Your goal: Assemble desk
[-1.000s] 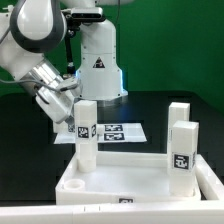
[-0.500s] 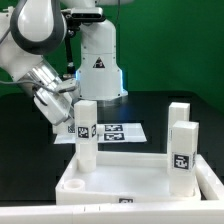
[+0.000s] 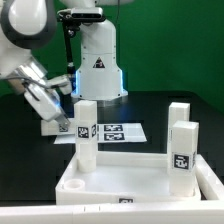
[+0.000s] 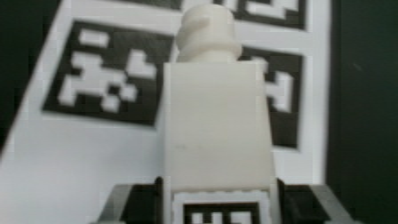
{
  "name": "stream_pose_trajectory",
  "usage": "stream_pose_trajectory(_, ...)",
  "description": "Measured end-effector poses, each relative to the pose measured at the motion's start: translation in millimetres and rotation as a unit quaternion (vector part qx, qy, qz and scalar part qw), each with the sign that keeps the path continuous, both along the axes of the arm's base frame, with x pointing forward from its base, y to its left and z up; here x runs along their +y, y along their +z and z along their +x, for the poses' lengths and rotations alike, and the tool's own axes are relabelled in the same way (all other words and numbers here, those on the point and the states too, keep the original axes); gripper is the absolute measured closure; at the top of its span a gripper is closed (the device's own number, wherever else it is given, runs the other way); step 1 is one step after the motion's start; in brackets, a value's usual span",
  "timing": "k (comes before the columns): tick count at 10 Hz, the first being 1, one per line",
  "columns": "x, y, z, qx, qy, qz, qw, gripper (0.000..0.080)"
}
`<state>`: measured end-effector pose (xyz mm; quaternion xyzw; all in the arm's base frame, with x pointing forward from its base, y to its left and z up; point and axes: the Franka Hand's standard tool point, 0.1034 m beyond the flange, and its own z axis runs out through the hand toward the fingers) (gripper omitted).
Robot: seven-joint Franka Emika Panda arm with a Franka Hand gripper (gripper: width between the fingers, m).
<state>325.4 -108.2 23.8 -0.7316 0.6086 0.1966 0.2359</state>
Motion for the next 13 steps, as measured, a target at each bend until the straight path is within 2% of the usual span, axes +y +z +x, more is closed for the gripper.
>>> stream_pose_trajectory(1, -3.8, 2.6, 8.6, 0.005, -0.011, 0.000, 1.000, 0.0518)
stream_pose_trajectory(2, -1.1, 3.2, 11.4, 0.014, -0.022, 0.000, 1.000, 0.0518)
stream_pose_trajectory(3, 4.1, 0.7, 7.6, 0.022, -0.040, 0.005, 0.999, 0.0517)
stream_pose_trajectory(5, 3.6, 0.4, 6.6, 0.073, -0.107, 0.005, 0.992, 0.0517)
stream_pose_trajectory(6, 1.1, 0.8, 5.4, 0.075, -0.103, 0.005, 0.992, 0.0517)
stream_pose_trajectory(8, -16.3, 4.0, 10.8, 0.014, -0.023, 0.003, 1.000, 0.0517)
stream_pose_trajectory(10, -16.7, 3.2, 12.3, -0.066, 0.098, -0.003, 0.993, 0.0515)
stream_pose_trajectory(11, -14.3, 0.6, 11.0, -0.080, 0.123, -0.010, 0.989, 0.0515)
stream_pose_trajectory(12, -14.4, -0.8, 6.0, -0.068, 0.108, -0.021, 0.992, 0.0515)
stream_pose_trajectory(13, -15.5, -0.6, 5.4, -0.095, 0.152, -0.021, 0.984, 0.0515)
